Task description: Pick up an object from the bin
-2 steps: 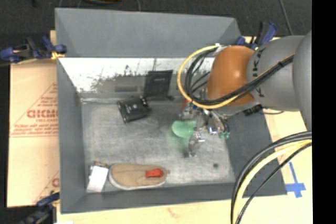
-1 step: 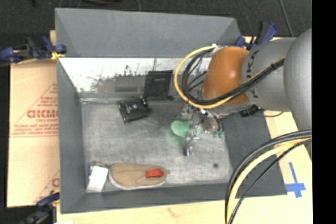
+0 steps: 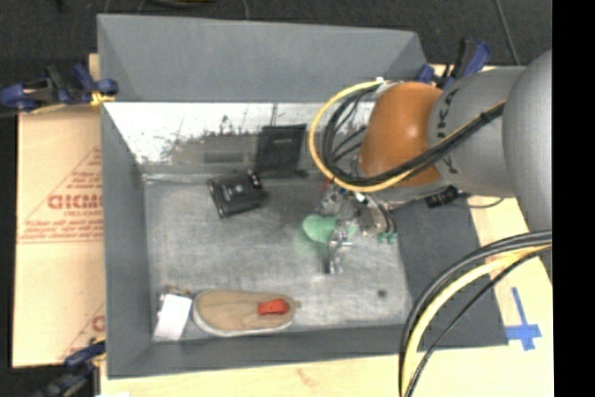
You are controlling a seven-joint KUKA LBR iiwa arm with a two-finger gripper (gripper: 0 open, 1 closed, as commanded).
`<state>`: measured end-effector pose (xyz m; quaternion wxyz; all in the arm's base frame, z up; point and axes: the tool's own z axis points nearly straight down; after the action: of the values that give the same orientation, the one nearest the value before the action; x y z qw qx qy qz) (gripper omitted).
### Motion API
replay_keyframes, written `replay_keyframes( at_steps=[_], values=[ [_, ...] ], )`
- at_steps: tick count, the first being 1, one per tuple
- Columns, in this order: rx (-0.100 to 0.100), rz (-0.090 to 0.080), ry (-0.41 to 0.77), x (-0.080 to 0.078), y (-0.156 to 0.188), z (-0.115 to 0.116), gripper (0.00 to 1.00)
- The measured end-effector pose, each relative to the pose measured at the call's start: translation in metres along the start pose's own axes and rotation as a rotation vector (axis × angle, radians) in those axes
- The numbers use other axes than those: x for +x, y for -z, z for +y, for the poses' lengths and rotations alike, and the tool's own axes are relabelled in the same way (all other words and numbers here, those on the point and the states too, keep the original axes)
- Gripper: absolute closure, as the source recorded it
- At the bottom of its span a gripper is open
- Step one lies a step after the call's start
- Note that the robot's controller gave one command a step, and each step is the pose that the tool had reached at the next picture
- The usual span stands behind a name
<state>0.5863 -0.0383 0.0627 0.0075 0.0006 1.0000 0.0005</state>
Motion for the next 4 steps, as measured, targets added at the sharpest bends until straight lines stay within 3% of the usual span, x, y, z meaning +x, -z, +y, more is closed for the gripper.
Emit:
replay_keyframes(
  at_steps=[1,4],
  values=[
    [-0.001,0.010,-0.002,0.002,0.006,0.000,1.00],
    [0.001,0.008,0.001,0.001,0.054,0.000,1.00]
  ],
)
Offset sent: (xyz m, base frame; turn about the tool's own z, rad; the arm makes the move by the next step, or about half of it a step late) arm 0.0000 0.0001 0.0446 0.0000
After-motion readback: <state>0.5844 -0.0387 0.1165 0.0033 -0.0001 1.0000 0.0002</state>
